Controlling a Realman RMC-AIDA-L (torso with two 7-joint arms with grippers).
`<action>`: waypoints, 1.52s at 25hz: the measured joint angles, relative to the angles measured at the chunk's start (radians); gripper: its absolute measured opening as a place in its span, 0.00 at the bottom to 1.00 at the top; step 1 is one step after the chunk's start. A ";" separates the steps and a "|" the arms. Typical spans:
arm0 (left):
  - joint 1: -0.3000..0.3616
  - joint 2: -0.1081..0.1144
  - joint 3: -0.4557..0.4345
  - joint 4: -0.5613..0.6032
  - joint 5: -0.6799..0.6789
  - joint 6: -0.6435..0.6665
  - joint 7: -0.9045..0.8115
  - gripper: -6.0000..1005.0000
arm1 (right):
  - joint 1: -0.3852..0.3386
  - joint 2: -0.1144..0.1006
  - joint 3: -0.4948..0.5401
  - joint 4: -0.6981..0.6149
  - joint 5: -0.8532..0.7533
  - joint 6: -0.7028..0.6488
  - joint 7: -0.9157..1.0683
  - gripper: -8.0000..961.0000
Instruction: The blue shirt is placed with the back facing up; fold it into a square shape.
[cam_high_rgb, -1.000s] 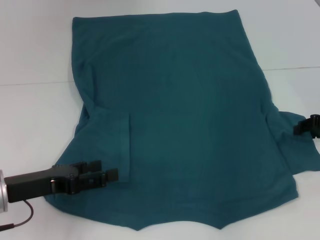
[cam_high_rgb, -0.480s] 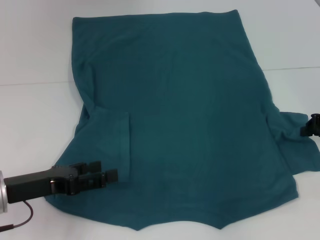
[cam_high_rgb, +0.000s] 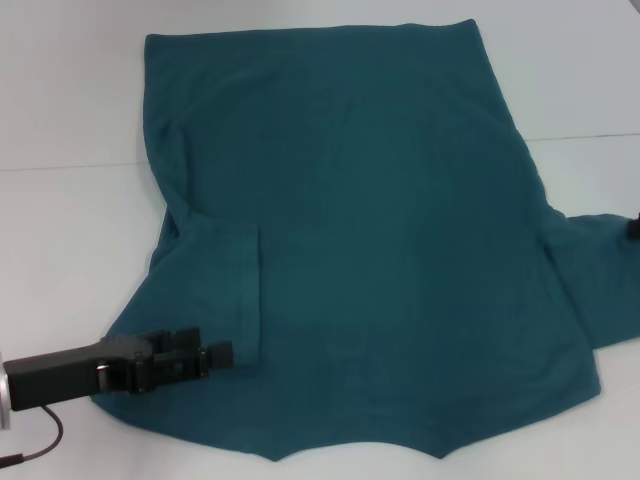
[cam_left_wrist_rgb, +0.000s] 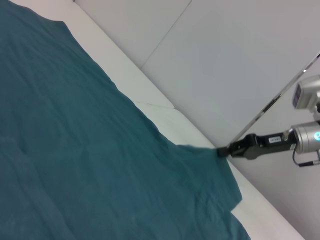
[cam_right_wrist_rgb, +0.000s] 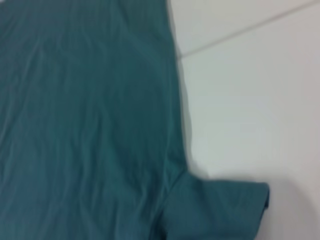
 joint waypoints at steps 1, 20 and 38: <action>0.001 0.000 0.000 0.000 0.001 0.002 0.000 0.87 | 0.001 -0.002 -0.002 -0.015 0.000 -0.004 0.006 0.03; -0.004 0.003 0.000 0.002 0.000 -0.004 -0.026 0.87 | 0.096 -0.013 -0.056 -0.033 -0.004 -0.140 0.031 0.03; 0.000 0.001 -0.028 -0.001 0.004 -0.025 -0.028 0.87 | 0.258 0.036 -0.210 0.076 -0.064 -0.081 0.056 0.03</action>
